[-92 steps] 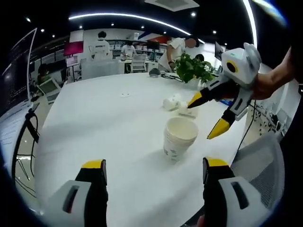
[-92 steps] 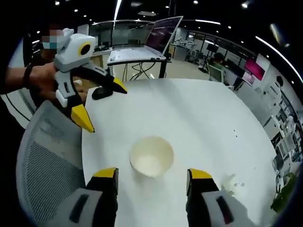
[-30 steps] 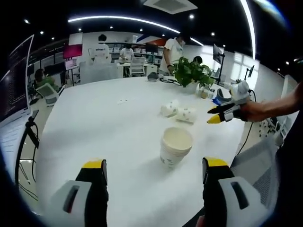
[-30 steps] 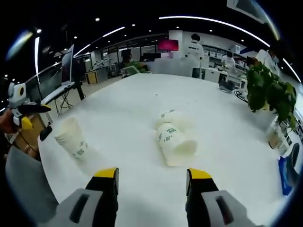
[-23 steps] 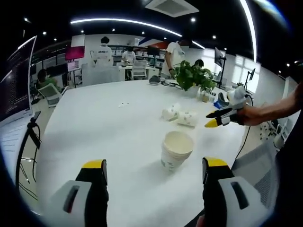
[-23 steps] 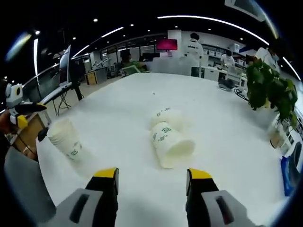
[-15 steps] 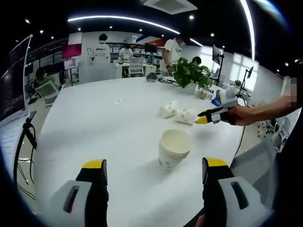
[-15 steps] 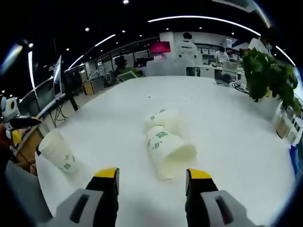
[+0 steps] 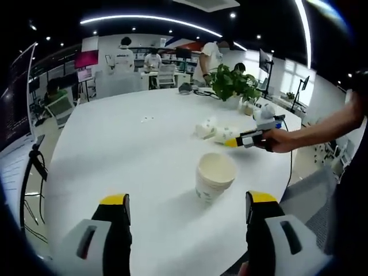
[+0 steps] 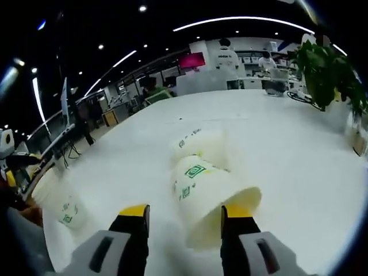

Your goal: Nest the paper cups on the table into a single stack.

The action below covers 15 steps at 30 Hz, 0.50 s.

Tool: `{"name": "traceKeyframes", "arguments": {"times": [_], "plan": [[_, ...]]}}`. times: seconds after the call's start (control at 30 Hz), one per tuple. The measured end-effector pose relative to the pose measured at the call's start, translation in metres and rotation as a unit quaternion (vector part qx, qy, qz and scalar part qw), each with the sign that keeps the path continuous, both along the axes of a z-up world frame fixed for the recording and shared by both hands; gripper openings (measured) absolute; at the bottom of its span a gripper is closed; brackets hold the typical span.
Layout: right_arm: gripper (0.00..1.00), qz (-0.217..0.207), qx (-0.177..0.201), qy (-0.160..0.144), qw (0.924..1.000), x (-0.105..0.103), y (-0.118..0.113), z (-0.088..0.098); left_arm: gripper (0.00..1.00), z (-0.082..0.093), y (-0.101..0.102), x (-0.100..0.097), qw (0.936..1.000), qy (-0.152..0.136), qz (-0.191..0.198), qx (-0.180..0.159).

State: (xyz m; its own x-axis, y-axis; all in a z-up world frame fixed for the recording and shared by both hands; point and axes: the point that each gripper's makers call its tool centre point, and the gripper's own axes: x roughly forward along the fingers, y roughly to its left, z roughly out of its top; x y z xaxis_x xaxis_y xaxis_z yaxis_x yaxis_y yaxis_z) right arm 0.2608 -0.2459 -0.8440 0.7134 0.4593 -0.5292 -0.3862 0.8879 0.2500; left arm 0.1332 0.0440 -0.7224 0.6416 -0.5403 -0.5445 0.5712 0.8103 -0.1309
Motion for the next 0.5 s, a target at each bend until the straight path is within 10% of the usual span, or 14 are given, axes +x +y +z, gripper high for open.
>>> {"name": "traceKeyframes", "arguments": {"times": [0.5], "plan": [[0.00, -0.011, 0.040, -0.024, 0.9989, 0.019, 0.004, 0.003, 0.80, -0.007, 0.006, -0.015, 0.9998, 0.019, 0.009, 0.009]]}}
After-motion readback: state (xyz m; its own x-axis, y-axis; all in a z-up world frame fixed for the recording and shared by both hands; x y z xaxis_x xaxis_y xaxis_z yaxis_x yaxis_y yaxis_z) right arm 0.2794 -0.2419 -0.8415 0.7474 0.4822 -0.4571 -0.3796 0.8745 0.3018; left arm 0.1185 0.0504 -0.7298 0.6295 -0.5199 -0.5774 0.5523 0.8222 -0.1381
